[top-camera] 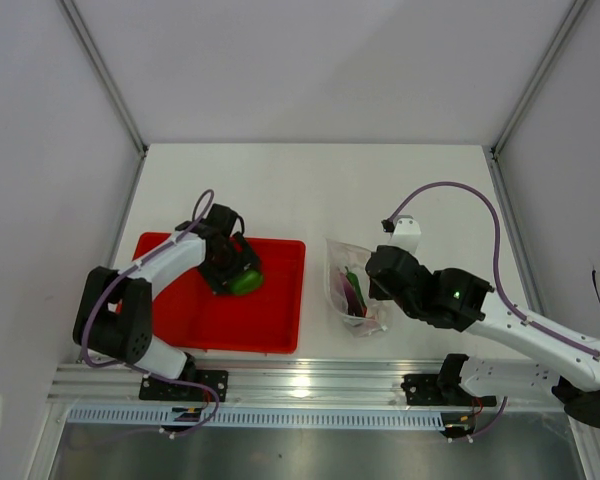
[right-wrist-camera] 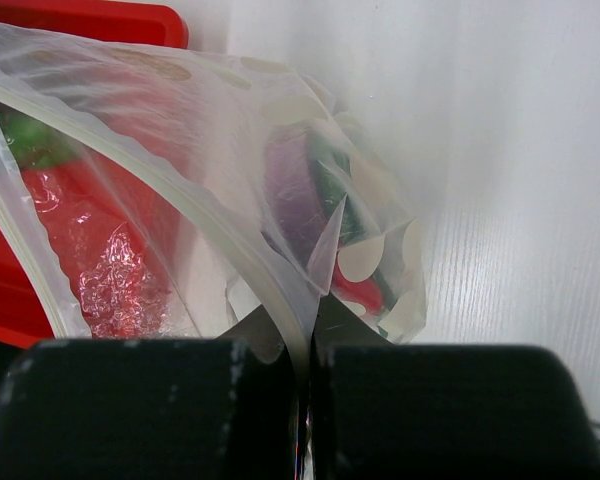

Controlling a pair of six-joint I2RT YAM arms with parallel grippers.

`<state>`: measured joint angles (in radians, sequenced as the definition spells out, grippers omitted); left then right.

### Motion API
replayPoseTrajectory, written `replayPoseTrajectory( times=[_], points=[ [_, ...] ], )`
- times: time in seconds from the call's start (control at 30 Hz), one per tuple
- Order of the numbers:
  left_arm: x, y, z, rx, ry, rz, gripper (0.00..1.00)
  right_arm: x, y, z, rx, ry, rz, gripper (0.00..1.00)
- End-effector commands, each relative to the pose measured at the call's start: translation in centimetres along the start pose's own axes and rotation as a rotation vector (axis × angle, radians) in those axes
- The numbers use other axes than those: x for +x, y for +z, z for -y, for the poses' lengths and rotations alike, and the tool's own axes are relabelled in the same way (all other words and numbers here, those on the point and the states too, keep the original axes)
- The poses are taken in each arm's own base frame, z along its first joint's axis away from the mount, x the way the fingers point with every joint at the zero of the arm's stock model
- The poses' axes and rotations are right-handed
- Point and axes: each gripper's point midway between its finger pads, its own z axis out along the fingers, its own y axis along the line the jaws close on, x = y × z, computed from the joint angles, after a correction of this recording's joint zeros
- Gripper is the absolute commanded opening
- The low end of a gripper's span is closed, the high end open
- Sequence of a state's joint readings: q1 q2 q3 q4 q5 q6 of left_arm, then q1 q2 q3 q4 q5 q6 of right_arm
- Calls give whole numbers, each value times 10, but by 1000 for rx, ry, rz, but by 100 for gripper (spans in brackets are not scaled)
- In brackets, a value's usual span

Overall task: Place the food in the zip-top bag and seal the zipper
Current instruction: Pick up the fake vegetable from the bin.

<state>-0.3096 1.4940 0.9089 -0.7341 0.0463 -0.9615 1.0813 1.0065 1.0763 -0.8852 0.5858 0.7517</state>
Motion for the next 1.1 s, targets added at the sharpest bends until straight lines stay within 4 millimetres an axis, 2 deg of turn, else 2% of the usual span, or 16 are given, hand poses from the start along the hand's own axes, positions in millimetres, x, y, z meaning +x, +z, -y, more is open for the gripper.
replayPoseTrajectory(
  times=[0.0, 0.2, 0.3, 0.33, 0.43, 0.5, 0.53, 0.6, 0.73, 0.83, 0.9, 0.93, 1.07],
  points=[
    [-15, -14, 13, 82, 31, 70, 93, -7, -1, 1, 5, 23, 29, 0],
    [-10, -39, 25, 229, 111, 109, 88, -8, 0, -2, -5, 25, 28, 0],
    [-1, -68, 41, 381, 168, 115, 84, -8, 1, -4, -6, 22, 27, 0],
    [2, -87, 48, 459, 187, 138, 82, -8, 1, -5, -9, 23, 28, 0],
    [17, -125, 69, 669, 245, 138, 78, -9, 3, -7, -10, 18, 27, 0],
    [30, -174, 80, 856, 287, 185, 76, -10, 4, -10, -16, 17, 26, 0],
    [32, -180, 85, 890, 291, 175, 76, -10, 4, -10, -15, 17, 25, 0],
    [41, -222, 95, 1042, 339, 219, 74, -11, 4, -12, -21, 16, 28, 0],
    [75, -273, 108, 1230, 463, 180, 73, -16, 3, -15, -23, 6, 34, 0],
    [98, -283, 119, 1294, 505, 92, 73, -22, 1, -17, -25, 7, 46, 0],
    [108, -278, 127, 1292, 497, 27, 72, -24, 0, -18, -29, 9, 50, 0],
    [120, -278, 130, 1302, 513, -12, 72, -24, 0, -19, -31, 9, 50, 0],
    [144, -283, 147, 1353, 535, -94, 73, -22, 0, -19, -32, 12, 48, 0]
  ],
)
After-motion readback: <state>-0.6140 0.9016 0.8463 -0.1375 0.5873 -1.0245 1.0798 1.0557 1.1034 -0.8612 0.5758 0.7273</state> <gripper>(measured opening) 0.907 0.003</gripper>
